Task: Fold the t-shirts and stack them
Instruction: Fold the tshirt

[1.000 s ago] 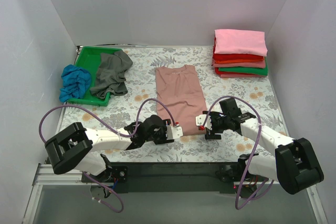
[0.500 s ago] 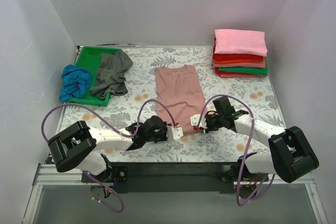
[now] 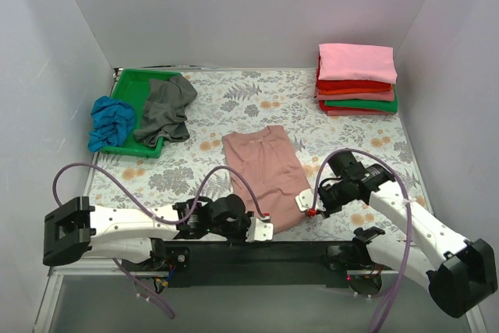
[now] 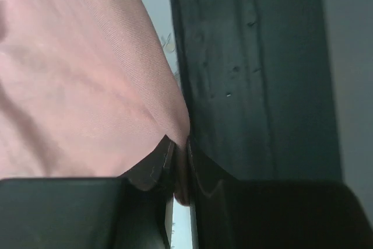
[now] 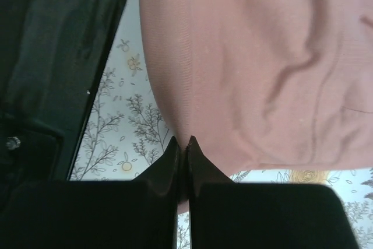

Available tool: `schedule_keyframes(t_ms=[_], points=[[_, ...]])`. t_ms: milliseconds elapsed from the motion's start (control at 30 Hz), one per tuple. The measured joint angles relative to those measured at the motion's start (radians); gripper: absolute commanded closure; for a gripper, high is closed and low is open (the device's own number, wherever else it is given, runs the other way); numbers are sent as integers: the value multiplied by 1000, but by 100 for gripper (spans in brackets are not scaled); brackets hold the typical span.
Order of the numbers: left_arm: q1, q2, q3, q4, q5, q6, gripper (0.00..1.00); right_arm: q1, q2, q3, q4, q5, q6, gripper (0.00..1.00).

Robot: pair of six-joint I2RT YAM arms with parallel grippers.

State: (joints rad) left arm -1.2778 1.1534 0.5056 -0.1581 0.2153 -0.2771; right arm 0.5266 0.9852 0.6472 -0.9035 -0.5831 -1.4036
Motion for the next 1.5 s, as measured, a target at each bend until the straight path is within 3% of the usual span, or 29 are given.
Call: schedule_keyframes(t_ms=[100, 267, 467, 667, 933, 1133, 1500], points=[[-35, -70, 21, -45, 1, -40, 100, 4, -64, 50, -85, -22, 14, 99], [2, -206, 20, -48, -100, -31, 100, 4, -9, 163, -74, -10, 109, 99], [291, -219, 22, 22, -118, 13, 100, 3, 247, 401, 23, 57, 220, 99], [536, -61, 78, 165, -94, 35, 100, -19, 537, 668, 131, 90, 312, 99], [756, 226, 164, 351, -45, 23, 100, -56, 885, 913, 243, 113, 445, 99], [798, 365, 216, 385, -7, 21, 100, -61, 994, 952, 279, 144, 517, 99], [811, 462, 275, 399, 22, 11, 100, -62, 1004, 954, 306, 208, 605, 99]])
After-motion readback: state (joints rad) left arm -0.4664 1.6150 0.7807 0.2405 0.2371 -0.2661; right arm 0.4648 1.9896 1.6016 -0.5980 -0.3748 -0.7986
